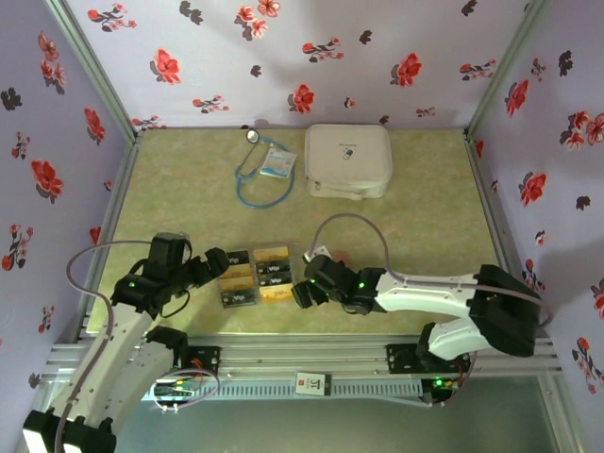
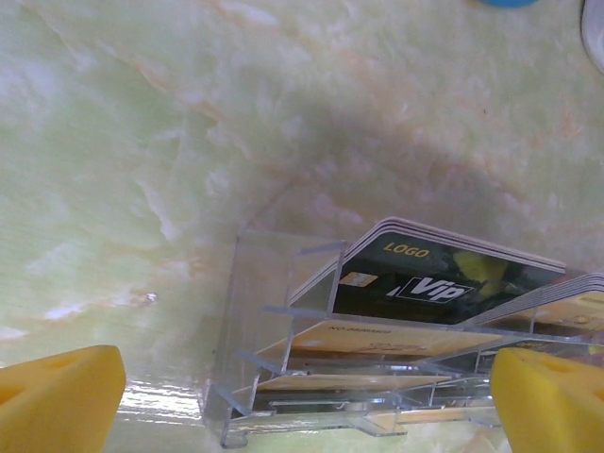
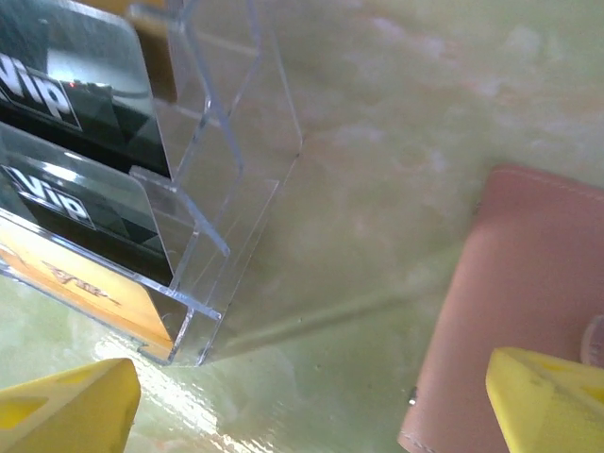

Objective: Put the credit cards into the card holder

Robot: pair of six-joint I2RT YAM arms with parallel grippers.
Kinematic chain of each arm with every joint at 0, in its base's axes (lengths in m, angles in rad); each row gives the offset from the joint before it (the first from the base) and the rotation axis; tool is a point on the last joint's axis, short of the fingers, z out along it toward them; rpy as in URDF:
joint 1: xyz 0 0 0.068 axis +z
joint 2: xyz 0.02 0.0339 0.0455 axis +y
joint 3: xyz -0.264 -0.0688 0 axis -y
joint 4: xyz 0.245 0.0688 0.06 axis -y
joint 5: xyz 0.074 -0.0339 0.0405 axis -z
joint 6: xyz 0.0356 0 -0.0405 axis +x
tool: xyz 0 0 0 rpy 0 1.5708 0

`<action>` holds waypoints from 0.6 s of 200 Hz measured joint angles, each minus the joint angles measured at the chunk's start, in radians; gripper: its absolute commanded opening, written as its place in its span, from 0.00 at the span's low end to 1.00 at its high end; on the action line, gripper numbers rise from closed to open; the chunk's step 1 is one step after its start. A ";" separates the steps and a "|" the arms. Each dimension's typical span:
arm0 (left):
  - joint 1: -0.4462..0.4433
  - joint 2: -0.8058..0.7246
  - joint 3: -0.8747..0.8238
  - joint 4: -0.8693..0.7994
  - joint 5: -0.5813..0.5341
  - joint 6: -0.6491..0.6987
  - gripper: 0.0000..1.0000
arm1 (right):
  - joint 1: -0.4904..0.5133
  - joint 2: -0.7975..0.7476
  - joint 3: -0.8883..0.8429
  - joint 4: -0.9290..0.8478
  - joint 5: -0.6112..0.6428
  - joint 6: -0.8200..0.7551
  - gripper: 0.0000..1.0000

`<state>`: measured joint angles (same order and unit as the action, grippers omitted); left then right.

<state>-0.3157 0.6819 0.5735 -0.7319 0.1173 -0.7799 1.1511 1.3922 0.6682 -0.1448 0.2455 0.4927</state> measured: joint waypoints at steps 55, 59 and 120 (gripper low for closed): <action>-0.046 0.076 -0.029 0.153 0.031 -0.021 1.00 | 0.024 0.114 0.000 0.119 0.035 0.018 0.95; -0.047 0.079 -0.032 0.165 0.034 -0.023 1.00 | 0.024 0.118 0.000 0.127 0.039 0.020 0.95; -0.052 0.170 -0.051 0.332 0.033 -0.034 1.00 | 0.028 0.161 0.021 0.163 0.146 0.051 0.96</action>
<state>-0.3676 0.8520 0.5224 -0.4004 0.1505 -0.8139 1.1793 1.5536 0.6895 0.0181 0.3920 0.5434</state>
